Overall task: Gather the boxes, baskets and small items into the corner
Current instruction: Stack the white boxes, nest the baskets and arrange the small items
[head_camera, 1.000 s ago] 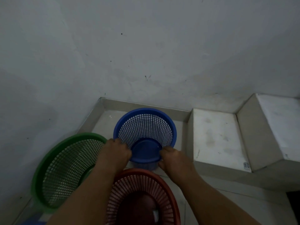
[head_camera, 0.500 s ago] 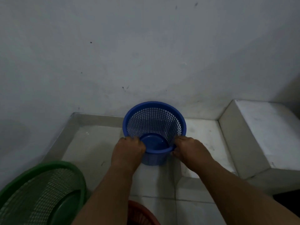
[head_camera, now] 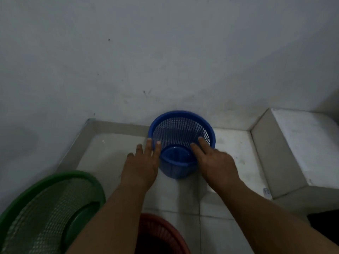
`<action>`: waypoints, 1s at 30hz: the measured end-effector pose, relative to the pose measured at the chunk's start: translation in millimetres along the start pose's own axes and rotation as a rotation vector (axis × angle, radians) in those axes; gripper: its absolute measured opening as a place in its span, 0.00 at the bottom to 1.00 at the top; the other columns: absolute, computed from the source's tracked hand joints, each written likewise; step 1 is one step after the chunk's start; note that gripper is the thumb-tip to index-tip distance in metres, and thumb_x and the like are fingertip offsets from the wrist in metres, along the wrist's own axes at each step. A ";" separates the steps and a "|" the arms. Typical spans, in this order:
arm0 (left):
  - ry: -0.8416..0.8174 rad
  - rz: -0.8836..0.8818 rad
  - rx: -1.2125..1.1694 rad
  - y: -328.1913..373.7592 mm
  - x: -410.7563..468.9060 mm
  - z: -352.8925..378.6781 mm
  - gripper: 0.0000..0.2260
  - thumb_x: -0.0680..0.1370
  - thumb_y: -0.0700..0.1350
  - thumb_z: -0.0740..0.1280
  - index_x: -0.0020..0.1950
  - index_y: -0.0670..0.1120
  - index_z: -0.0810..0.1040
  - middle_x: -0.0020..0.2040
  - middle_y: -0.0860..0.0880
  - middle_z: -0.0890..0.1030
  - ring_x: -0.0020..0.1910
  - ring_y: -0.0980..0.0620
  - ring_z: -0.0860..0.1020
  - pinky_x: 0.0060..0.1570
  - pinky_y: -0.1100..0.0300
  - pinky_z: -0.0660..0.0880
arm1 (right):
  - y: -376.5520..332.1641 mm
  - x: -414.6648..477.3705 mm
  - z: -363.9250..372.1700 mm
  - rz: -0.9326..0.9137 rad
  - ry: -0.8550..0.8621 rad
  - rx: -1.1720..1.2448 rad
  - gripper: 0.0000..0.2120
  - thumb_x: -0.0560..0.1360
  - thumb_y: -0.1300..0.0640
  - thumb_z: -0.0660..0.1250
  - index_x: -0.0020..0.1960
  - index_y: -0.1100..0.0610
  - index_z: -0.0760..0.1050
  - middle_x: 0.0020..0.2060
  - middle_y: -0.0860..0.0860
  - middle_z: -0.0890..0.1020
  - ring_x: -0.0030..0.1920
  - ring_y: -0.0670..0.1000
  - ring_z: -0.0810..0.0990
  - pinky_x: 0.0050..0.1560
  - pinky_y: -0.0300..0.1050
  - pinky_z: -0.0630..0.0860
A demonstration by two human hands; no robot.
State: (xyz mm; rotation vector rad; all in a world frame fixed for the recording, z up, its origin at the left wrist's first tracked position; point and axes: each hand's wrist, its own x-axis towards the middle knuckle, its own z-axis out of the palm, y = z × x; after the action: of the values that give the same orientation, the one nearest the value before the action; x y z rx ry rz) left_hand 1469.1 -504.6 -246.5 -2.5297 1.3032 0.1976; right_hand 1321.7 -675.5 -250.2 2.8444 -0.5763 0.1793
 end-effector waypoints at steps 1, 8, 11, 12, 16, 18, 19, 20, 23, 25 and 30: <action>0.015 -0.004 0.013 -5.5 -6.1 2.4 0.28 0.84 0.45 0.53 0.80 0.44 0.43 0.79 0.39 0.49 0.74 0.38 0.59 0.66 0.43 0.66 | -5.7 -3.3 -0.4 -0.027 0.095 0.006 0.26 0.70 0.58 0.75 0.67 0.59 0.75 0.65 0.64 0.76 0.45 0.62 0.84 0.38 0.53 0.81; -0.200 0.063 -0.387 -32.4 -66.2 20.2 0.24 0.81 0.60 0.55 0.74 0.52 0.67 0.70 0.47 0.73 0.67 0.48 0.71 0.65 0.53 0.69 | -54.1 -38.3 -34.9 -0.084 -0.485 0.610 0.25 0.75 0.34 0.62 0.67 0.45 0.71 0.54 0.49 0.81 0.52 0.51 0.80 0.51 0.48 0.78; -0.323 0.049 -0.335 -38.3 -91.5 24.3 0.29 0.77 0.62 0.61 0.75 0.52 0.65 0.70 0.47 0.73 0.66 0.47 0.72 0.65 0.54 0.69 | -71.3 -64.2 -35.5 -0.170 -0.848 0.694 0.38 0.73 0.36 0.67 0.77 0.40 0.54 0.65 0.55 0.76 0.62 0.54 0.76 0.62 0.48 0.73; -0.377 0.051 -0.261 -37.6 -96.5 25.6 0.26 0.77 0.59 0.63 0.73 0.51 0.67 0.68 0.46 0.73 0.64 0.46 0.73 0.63 0.54 0.71 | -76.1 -73.3 -30.7 -0.182 -0.868 0.691 0.39 0.73 0.40 0.68 0.77 0.40 0.51 0.66 0.56 0.75 0.63 0.56 0.75 0.62 0.49 0.73; -0.533 0.019 -0.203 -26.4 -102.5 30.8 0.17 0.81 0.45 0.62 0.69 0.45 0.68 0.66 0.42 0.72 0.63 0.44 0.74 0.60 0.54 0.71 | -89.0 -97.7 -18.2 -0.140 -0.781 0.807 0.29 0.78 0.50 0.61 0.75 0.39 0.54 0.61 0.57 0.79 0.57 0.57 0.78 0.59 0.50 0.76; -0.501 -0.015 -0.257 -26.8 -106.0 31.6 0.16 0.81 0.44 0.62 0.68 0.44 0.68 0.66 0.41 0.73 0.63 0.44 0.74 0.60 0.55 0.71 | -84.9 -97.5 -20.5 -0.135 -0.724 0.838 0.26 0.79 0.50 0.59 0.74 0.39 0.55 0.60 0.56 0.79 0.55 0.57 0.79 0.57 0.50 0.76; -0.464 -0.040 -0.300 -29.7 -108.2 31.2 0.14 0.81 0.44 0.61 0.66 0.44 0.69 0.65 0.41 0.74 0.62 0.44 0.75 0.59 0.54 0.72 | -80.4 -95.4 -22.3 -0.137 -0.709 0.851 0.26 0.79 0.50 0.58 0.74 0.39 0.55 0.60 0.55 0.79 0.55 0.56 0.79 0.57 0.51 0.76; -0.425 -0.074 -0.348 -33.9 -110.8 28.3 0.14 0.80 0.44 0.61 0.65 0.45 0.71 0.64 0.42 0.75 0.61 0.44 0.75 0.59 0.54 0.73 | -75.1 -91.4 -27.1 -0.133 -0.701 0.873 0.26 0.79 0.50 0.58 0.74 0.38 0.55 0.61 0.54 0.79 0.56 0.56 0.79 0.58 0.52 0.77; -0.335 -0.138 -0.475 -51.7 -117.5 2.8 0.14 0.80 0.48 0.62 0.64 0.45 0.73 0.64 0.44 0.76 0.61 0.45 0.75 0.59 0.56 0.72 | -55.6 -70.9 -45.8 -0.114 -0.666 0.864 0.29 0.80 0.53 0.59 0.75 0.37 0.52 0.65 0.53 0.76 0.61 0.53 0.77 0.62 0.54 0.75; -0.278 -0.153 -0.560 -66.3 -119.2 -28.6 0.13 0.79 0.49 0.65 0.61 0.46 0.76 0.62 0.44 0.77 0.59 0.46 0.75 0.55 0.57 0.72 | -42.3 -51.0 -67.1 -0.108 -0.626 0.851 0.30 0.80 0.53 0.60 0.76 0.37 0.52 0.66 0.52 0.75 0.61 0.52 0.77 0.63 0.53 0.76; -0.028 -0.323 -0.943 -104.6 -127.7 -120.9 0.08 0.76 0.51 0.71 0.52 0.50 0.80 0.53 0.47 0.82 0.50 0.47 0.80 0.54 0.51 0.78 | -6.2 -0.5 -143.3 -0.072 -0.481 0.903 0.29 0.79 0.56 0.60 0.76 0.37 0.57 0.65 0.47 0.75 0.59 0.49 0.77 0.59 0.44 0.75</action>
State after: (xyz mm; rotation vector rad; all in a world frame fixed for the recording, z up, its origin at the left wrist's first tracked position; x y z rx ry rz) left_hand 1478.7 -386.4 -79.9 -3.4192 0.8615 0.9601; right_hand 1313.1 -633.8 -113.3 3.8200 -0.5763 -0.3714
